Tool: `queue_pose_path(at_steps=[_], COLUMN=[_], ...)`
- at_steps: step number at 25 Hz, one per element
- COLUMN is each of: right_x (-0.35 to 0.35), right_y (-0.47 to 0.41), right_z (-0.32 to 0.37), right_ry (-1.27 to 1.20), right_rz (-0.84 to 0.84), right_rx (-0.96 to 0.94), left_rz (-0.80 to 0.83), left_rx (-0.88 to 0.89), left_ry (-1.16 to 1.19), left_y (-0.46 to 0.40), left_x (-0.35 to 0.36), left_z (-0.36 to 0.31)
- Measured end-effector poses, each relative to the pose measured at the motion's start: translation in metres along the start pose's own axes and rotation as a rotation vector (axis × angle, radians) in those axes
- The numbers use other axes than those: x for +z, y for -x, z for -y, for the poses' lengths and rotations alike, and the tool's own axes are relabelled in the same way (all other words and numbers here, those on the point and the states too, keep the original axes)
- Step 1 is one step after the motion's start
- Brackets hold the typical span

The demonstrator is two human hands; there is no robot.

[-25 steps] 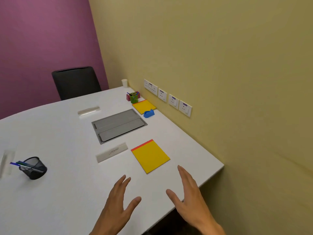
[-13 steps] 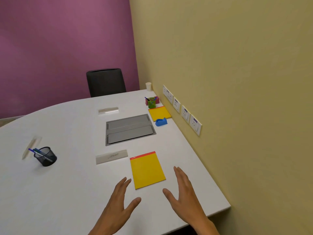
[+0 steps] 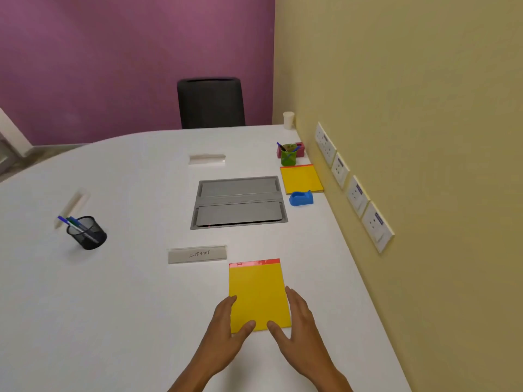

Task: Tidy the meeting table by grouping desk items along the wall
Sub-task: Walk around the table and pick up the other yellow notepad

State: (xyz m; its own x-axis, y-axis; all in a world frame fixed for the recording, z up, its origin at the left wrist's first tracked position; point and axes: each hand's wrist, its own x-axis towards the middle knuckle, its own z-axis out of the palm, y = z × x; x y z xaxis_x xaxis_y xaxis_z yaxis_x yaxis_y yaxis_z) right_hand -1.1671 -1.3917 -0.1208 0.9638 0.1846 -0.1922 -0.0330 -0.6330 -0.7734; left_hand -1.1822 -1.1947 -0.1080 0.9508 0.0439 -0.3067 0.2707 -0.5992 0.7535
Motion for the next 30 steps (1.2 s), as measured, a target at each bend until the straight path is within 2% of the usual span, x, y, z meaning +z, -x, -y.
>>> queue_pose_path(at_steps=[5, 12, 16, 19, 22, 26, 30], right_x=[0.021, 0.036, 0.046, 0.053, 0.056, 0.042, 0.029], right_y=[-0.092, -0.151, -0.164, -0.167, -0.169, -0.180, -0.185], right_z=[-0.033, -0.043, -0.053, -0.055, -0.053, -0.062, -0.070], right_ry=[0.029, 0.197, 0.352, 0.355, 0.259, -0.041, -0.211], right_rz=[0.085, 0.191, 0.141, 0.128, 0.115, 0.077, 0.047], right_rx=[0.143, 0.249, 0.411, 0.414, 0.440, 0.647, 0.731], left_rz=[0.053, 0.040, -0.028, -0.077, -0.118, -0.108, -0.121], left_rx=[-0.158, -0.303, -0.397, -0.455, -0.483, -0.606, -0.662], left_ry=[0.042, 0.028, 0.024, 0.032, 0.018, 0.040, 0.107], left_y=[-0.096, -0.154, -0.166, -0.174, -0.176, -0.181, -0.190], left_x=[0.015, 0.031, 0.044, 0.051, 0.055, 0.058, 0.055], left_z=[0.035, 0.050, 0.052, 0.044, 0.036, 0.034, 0.034])
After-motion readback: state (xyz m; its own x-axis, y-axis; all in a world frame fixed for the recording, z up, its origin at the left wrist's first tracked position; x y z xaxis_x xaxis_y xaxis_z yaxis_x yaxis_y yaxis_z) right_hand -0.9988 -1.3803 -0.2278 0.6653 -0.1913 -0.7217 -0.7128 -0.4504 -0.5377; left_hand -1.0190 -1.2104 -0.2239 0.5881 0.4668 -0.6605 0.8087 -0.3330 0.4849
